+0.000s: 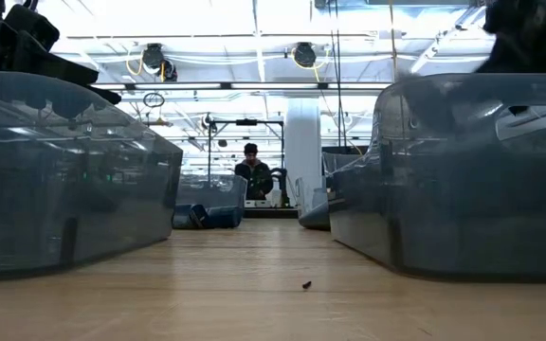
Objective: Pick & Place Travel size toiletries
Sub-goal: Put the top right black hairbrush into the bottom right black bin
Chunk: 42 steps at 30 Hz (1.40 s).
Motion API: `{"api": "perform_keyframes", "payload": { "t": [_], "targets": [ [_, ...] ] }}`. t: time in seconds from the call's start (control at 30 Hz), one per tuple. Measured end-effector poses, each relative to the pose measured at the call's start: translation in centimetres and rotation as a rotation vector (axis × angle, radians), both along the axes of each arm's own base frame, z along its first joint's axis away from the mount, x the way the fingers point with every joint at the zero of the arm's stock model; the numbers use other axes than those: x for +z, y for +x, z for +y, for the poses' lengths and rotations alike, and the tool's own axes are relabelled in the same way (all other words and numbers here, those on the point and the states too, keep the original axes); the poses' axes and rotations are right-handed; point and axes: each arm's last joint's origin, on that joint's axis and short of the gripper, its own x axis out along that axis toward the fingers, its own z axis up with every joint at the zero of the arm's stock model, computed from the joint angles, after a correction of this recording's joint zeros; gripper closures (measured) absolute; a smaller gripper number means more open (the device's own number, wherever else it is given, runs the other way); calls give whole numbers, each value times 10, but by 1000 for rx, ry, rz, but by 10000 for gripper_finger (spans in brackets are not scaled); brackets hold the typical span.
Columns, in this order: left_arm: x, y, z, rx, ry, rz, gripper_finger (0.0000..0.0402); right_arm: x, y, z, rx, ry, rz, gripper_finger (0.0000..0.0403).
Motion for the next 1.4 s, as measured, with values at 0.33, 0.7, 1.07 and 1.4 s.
{"api": "perform_keyframes", "payload": {
  "t": [0.33,0.7,1.07,1.4],
  "targets": [
    [0,0,0,0,0,0,7,30,18,17,294,-105,-222,403],
    [0,0,0,0,0,0,7,29,42,40,514,-117,-196,403],
    [0,0,0,0,0,0,7,59,71,60,478,-84,115,403],
    [0,0,0,0,0,0,7,41,101,81,412,-42,291,403]
  ]
}}
